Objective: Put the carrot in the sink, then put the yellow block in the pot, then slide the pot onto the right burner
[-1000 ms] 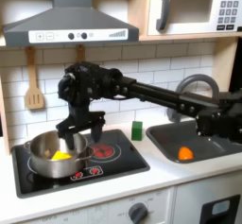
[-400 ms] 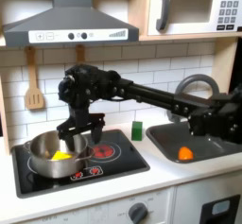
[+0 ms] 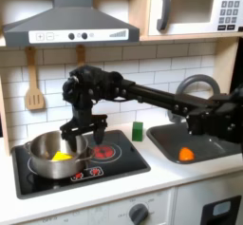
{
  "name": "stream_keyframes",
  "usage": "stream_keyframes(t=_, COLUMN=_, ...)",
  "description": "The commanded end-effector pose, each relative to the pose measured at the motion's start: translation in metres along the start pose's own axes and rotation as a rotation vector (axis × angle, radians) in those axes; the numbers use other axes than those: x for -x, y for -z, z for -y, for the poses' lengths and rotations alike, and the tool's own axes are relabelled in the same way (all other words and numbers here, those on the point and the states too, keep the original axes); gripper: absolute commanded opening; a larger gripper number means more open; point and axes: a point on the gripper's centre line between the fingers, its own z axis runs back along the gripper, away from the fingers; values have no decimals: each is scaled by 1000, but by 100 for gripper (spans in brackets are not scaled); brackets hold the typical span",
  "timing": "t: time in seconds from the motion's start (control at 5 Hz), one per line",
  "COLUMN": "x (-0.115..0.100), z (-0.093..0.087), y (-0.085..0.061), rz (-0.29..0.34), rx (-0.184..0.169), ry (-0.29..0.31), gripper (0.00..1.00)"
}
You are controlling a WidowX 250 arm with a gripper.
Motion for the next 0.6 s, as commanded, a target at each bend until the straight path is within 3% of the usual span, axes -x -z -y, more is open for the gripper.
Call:
stream_keyframes(t=0.0, x=0, z=-5, y=8, rz=-17, rx=-16, ry=-7, gripper=100)
stream_keyframes(t=0.2, x=0, z=-5, y=8, rz=-8, rx=-13, ry=-9, gripper=0)
stream_keyframes(t=0.4, x=0, z=-6, y=8, rz=-10, rx=-9, ry=-7, gripper=0)
